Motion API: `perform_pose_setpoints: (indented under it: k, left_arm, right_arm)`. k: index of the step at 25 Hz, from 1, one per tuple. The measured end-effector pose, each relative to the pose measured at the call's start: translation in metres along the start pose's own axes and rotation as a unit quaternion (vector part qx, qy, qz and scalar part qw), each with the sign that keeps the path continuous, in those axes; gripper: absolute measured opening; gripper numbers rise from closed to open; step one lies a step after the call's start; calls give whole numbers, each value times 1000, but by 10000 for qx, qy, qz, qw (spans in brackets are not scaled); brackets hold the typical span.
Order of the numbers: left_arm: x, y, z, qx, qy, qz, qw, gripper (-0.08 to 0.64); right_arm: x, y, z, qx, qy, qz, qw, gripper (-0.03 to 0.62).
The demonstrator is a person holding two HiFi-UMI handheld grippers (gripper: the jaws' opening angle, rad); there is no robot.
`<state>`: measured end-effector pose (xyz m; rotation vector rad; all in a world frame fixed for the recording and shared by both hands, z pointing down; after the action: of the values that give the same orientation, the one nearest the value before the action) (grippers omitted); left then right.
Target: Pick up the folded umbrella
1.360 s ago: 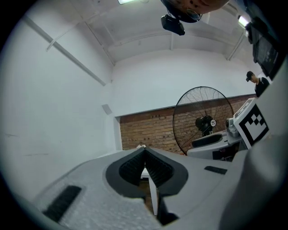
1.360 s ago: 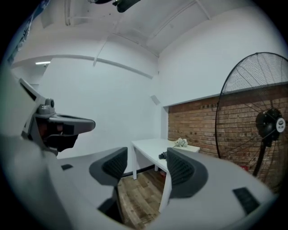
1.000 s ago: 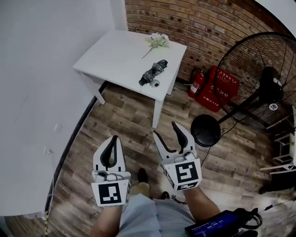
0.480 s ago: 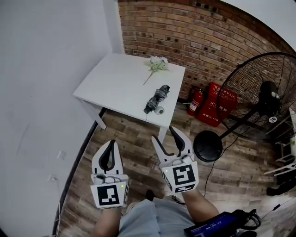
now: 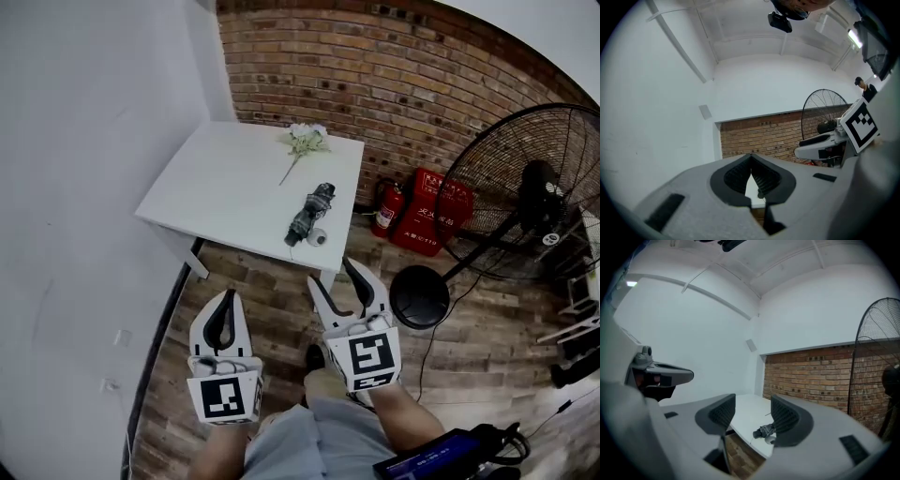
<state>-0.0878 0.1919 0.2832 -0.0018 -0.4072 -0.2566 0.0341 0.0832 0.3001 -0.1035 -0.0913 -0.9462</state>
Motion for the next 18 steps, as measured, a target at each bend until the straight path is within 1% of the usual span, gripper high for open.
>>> perform_pose_setpoints:
  k: [3, 8, 18]
  left_arm:
    - [0, -10, 9, -51, 21, 32, 10000, 6]
    - [-7, -39, 26, -132, 71, 63, 9999, 6]
    - [-21, -132, 53, -365, 85, 266, 9989, 6]
  right_arm:
    - [7, -11, 5, 25, 61, 18, 10000, 241]
    - [16, -43, 12, -105, 34, 11, 9999, 241]
    - [66, -127, 23, -343, -143, 253, 9990, 244]
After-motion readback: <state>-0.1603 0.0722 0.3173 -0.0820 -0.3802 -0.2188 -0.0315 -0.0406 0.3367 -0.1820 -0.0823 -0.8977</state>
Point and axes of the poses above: the fingertips, and each gripper's own axes: y backward along the fingers, x to its right, z out of its underside, the point moved 1 cm from there along y, backward along the fingers, and after that the axes turned 14 degrees about -y, right-handed, at the moved point
